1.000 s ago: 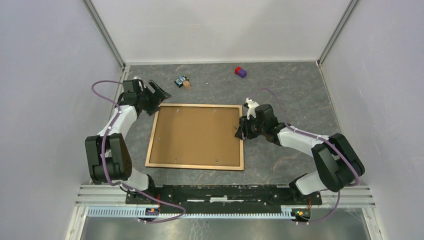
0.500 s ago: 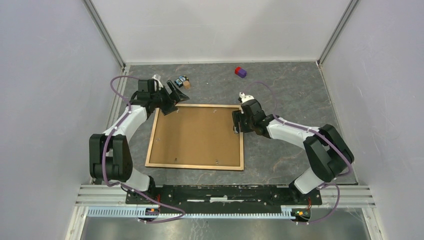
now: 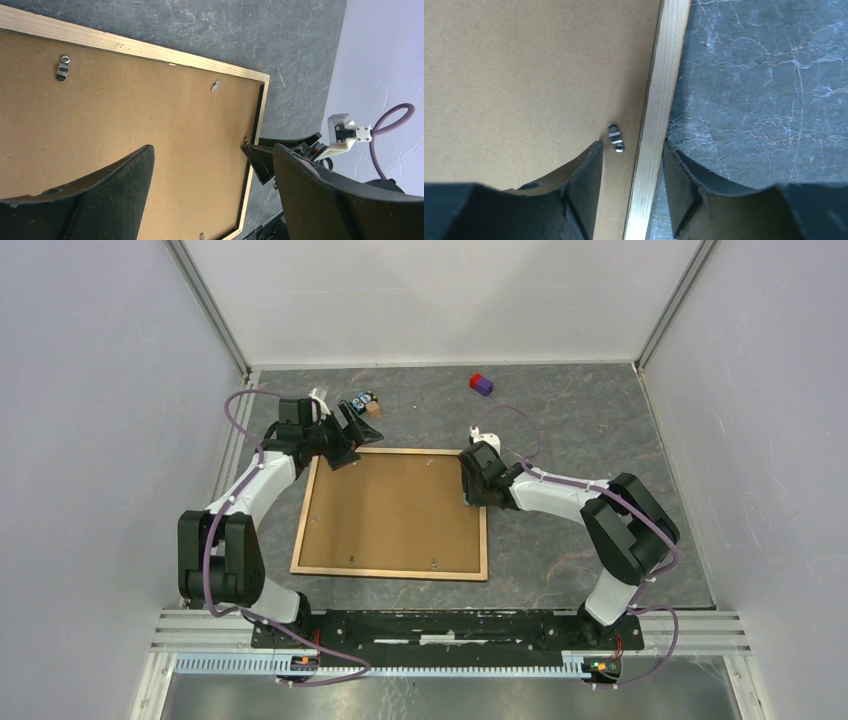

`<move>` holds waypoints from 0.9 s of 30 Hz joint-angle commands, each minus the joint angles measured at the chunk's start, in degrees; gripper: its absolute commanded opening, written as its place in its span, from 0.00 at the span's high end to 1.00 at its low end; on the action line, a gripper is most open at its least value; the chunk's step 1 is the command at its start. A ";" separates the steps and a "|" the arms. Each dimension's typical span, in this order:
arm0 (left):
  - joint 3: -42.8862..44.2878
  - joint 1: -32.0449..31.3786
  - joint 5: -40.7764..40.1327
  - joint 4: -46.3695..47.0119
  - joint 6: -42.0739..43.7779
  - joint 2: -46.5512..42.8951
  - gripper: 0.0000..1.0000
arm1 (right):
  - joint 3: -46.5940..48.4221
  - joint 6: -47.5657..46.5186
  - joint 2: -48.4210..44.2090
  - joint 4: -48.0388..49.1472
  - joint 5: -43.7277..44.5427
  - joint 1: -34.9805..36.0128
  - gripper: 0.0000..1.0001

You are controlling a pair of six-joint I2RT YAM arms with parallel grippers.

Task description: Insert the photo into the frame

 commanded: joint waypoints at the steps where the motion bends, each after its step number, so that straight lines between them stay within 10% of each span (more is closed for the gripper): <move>1: 0.89 -0.17 1.87 2.13 -1.48 -3.24 0.07 | 1.34 5.28 1.07 -0.95 2.83 0.48 0.51; 27: 0.12 -0.16 3.01 3.19 -2.71 -3.64 0.07 | 9.00 25.41 9.80 -17.11 7.28 2.11 0.66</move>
